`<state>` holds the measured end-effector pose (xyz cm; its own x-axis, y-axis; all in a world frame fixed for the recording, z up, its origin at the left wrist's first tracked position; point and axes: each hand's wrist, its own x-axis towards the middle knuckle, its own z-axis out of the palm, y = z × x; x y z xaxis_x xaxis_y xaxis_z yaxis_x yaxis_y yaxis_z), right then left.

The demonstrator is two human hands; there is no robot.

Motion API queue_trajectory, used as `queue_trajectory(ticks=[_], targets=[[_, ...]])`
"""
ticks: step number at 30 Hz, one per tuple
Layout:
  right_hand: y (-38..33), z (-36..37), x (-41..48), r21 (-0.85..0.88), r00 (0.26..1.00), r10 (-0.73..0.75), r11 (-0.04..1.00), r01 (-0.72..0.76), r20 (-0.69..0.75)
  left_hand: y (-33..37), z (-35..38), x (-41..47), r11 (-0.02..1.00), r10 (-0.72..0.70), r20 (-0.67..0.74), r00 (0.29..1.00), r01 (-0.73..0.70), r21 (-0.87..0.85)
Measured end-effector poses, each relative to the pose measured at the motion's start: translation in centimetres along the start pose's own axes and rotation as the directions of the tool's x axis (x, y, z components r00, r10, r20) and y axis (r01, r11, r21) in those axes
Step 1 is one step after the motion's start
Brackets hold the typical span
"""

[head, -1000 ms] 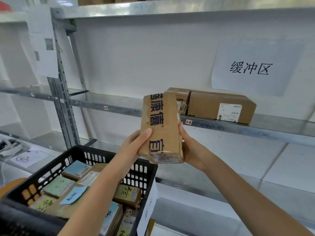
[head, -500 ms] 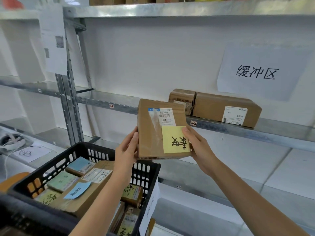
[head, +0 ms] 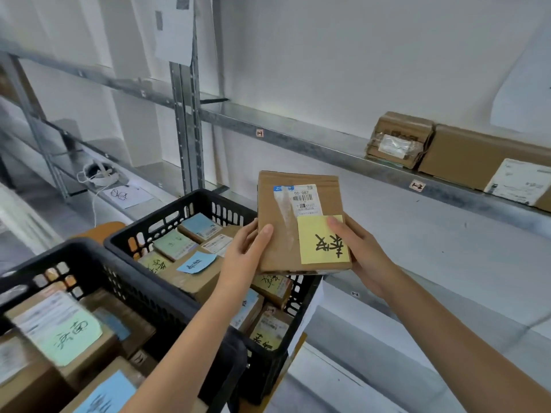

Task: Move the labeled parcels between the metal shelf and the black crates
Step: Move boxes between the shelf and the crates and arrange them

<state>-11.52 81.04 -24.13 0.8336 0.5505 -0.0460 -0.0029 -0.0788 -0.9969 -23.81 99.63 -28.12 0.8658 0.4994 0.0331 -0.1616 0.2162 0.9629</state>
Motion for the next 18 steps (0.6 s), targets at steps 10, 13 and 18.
queue_trajectory(ticks=[10,13,18], targets=[[0.7,-0.5,4.4,-0.088,0.987,0.093,0.993,-0.081,0.135,-1.3,-6.4,-0.1,0.984,0.048,-0.224,0.973,-0.007,0.178],[1.9,0.1,5.9,-0.142,0.963,0.158,0.981,-0.130,0.216,-1.9,-6.6,0.0,0.977,0.053,-0.255,0.965,0.003,0.215],[4.0,0.8,8.6,-0.187,0.902,0.253,0.962,-0.197,0.349,-2.2,-6.9,0.8,0.968,0.051,-0.357,0.933,0.042,0.248]])
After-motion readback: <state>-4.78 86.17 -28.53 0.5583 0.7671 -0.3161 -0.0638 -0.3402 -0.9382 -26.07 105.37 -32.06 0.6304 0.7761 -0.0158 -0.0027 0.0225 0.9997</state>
